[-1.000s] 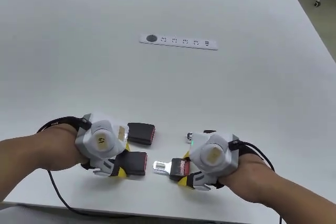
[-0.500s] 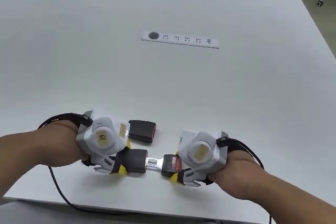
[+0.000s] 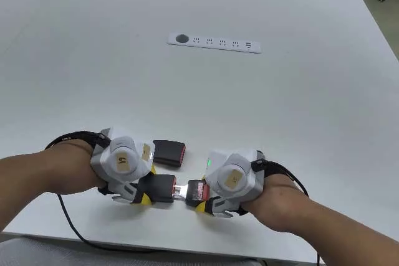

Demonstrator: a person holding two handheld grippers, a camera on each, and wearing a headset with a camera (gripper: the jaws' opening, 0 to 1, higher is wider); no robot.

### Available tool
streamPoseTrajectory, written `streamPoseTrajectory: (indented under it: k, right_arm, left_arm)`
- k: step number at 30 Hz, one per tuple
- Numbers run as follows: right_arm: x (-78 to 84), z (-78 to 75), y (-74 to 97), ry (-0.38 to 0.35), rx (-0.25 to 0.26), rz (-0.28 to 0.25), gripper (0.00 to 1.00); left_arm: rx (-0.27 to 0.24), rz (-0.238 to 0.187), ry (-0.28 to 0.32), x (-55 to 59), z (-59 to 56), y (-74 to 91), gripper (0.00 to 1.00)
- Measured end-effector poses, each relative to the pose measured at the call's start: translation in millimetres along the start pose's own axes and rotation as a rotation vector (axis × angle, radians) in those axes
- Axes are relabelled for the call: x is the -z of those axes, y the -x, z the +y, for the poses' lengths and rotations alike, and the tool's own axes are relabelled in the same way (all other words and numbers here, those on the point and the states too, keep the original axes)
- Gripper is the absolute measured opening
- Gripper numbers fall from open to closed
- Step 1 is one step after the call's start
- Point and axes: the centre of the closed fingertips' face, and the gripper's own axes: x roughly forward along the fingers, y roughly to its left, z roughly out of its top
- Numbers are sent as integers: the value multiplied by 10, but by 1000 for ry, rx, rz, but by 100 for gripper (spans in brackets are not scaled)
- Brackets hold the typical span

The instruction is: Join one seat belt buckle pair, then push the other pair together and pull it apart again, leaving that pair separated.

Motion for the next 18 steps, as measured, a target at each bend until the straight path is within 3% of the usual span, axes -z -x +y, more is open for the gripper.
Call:
streamPoseTrajectory:
  k: [7, 12, 18]
  right_arm:
    - [-35, -6, -24, -9, 1, -5, 30]
    - [-69, -27, -52, 2, -9, 3, 30]
    - [-116, -31, -62, 9, -14, 8, 30]
  left_arm:
    - [-1, -9, 3, 11, 4, -6, 33]
    - [-3, -38, 15, 20, 0, -7, 32]
    - [-2, -32, 7, 24, 4, -6, 32]
